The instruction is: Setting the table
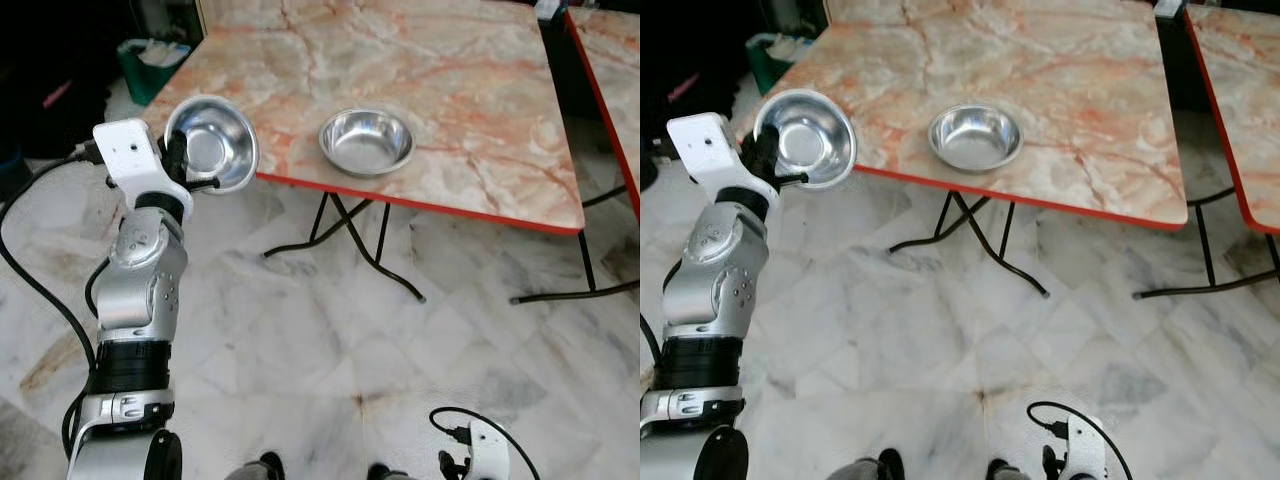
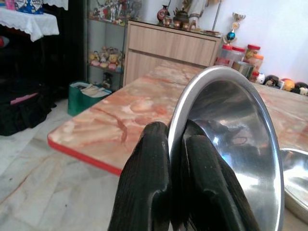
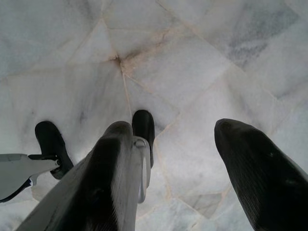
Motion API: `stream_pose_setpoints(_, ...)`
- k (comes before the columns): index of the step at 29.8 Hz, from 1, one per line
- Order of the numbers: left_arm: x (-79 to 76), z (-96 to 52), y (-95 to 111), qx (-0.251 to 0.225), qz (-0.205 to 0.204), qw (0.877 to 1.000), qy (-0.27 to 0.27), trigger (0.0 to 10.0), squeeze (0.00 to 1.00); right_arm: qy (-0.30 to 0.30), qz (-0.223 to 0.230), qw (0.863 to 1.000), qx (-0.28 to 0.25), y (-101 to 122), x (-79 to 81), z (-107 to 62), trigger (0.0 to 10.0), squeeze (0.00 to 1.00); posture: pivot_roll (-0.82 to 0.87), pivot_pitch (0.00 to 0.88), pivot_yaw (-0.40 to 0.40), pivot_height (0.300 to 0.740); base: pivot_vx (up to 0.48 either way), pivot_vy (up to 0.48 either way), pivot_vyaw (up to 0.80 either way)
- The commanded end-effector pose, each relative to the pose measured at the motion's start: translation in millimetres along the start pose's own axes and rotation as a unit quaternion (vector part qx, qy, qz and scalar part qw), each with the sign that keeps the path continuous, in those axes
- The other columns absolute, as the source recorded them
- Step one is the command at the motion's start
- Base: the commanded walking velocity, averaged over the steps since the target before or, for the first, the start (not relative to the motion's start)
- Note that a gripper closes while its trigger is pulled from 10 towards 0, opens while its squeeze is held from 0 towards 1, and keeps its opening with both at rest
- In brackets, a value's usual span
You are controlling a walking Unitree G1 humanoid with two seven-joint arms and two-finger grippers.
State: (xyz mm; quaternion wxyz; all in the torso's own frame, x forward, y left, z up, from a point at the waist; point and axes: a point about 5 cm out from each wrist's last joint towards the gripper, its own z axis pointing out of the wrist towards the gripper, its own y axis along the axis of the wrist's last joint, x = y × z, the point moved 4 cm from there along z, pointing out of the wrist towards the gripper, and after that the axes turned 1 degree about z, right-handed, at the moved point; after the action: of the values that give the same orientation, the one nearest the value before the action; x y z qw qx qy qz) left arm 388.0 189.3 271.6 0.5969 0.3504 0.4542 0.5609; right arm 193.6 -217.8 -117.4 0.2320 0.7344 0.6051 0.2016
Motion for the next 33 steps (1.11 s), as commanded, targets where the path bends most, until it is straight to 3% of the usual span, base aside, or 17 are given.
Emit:
stream_pose_setpoints(1, 0.7, 0.1, 4.2, -0.008, 0.004, 1.0, 0.002, 10.0, 0.0, -0.008, 0.003, 1.0, 0.014, -10.6, -4.1, -2.1, 10.0, 0.0, 0.01, 0.195, -0.019, 0.74, 0.409, 0.0, 0.0)
stream_pose_setpoints(12, -1.0, 0.3, 3.8, -0.007, 0.002, 1.0, -0.001, 10.0, 0.0, -0.008, 0.004, 1.0, 0.019, -11.4, -4.0, -1.9, 10.0, 0.0, 0.01, 0.202, -0.02, 0.74, 0.405, 0.0, -0.39)
stream_pose_setpoints(27, -5.5, -0.1, 3.3, -0.004, -0.013, 1.0, -0.013, 10.0, 0.0, -0.008, 0.003, 1.0, 0.02, -11.4, -3.5, -1.9, 10.0, 0.0, 0.01, 0.205, -0.02, 0.74, 0.357, 0.0, 0.0)
stream_pose_setpoints(33, -12.3, -1.0, -1.2, 0.006, -0.031, 0.999, -0.033, 10.0, 0.0, -0.003, 0.001, 1.0, 0.024, -12.2, -2.7, -1.8, 10.0, 0.0, 0.01, 0.205, -0.02, 0.74, 0.104, 0.0, -0.61)
